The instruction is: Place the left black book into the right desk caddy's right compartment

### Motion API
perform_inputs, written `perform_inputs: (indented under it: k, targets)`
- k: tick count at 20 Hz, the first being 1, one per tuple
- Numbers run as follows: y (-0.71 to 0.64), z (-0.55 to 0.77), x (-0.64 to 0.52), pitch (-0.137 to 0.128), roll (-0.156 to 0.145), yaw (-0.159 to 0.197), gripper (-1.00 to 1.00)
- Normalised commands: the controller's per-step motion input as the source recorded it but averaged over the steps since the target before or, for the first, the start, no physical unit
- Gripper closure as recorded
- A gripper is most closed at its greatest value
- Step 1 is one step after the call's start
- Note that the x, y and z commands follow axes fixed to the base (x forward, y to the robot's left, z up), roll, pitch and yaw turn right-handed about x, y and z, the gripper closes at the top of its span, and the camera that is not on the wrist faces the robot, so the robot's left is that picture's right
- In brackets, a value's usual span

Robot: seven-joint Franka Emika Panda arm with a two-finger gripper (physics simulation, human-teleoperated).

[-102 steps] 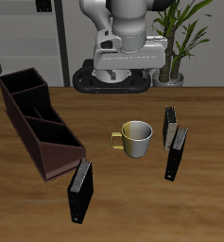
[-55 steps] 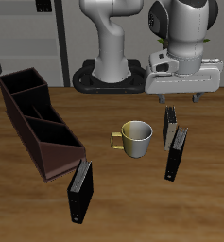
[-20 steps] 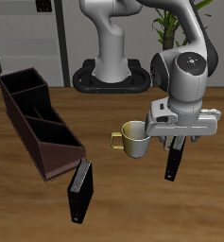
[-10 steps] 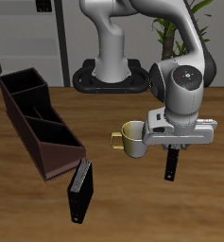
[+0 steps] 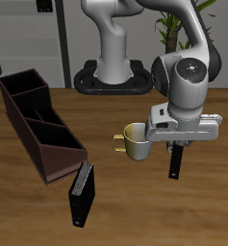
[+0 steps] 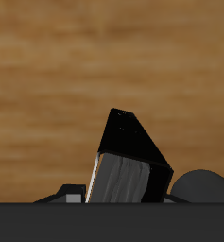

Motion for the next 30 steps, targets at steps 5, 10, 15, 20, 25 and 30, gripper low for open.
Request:
perform_inputs:
  k: [5, 10, 15, 20, 25, 30]
  targets:
    - [0.06, 0.59, -0.16, -0.073, 0.021, 0.002, 1.0]
    - [-0.02, 0.69, -0.24, -0.083, 0.007, -0.007, 1.0]
    - [-0.09, 0.51, -0.25, -0.061, 0.004, 0.001, 1.0]
    - [-0.16, 0.53, -0.27, -0.06, -0.012, 0.016, 1.0]
    - [-0.21, 0.46, -0.33, -0.029, -0.007, -0.01, 1.0]
    - [-0.32, 0.35, -0.32, -0.042, -0.025, -0.023, 1.0]
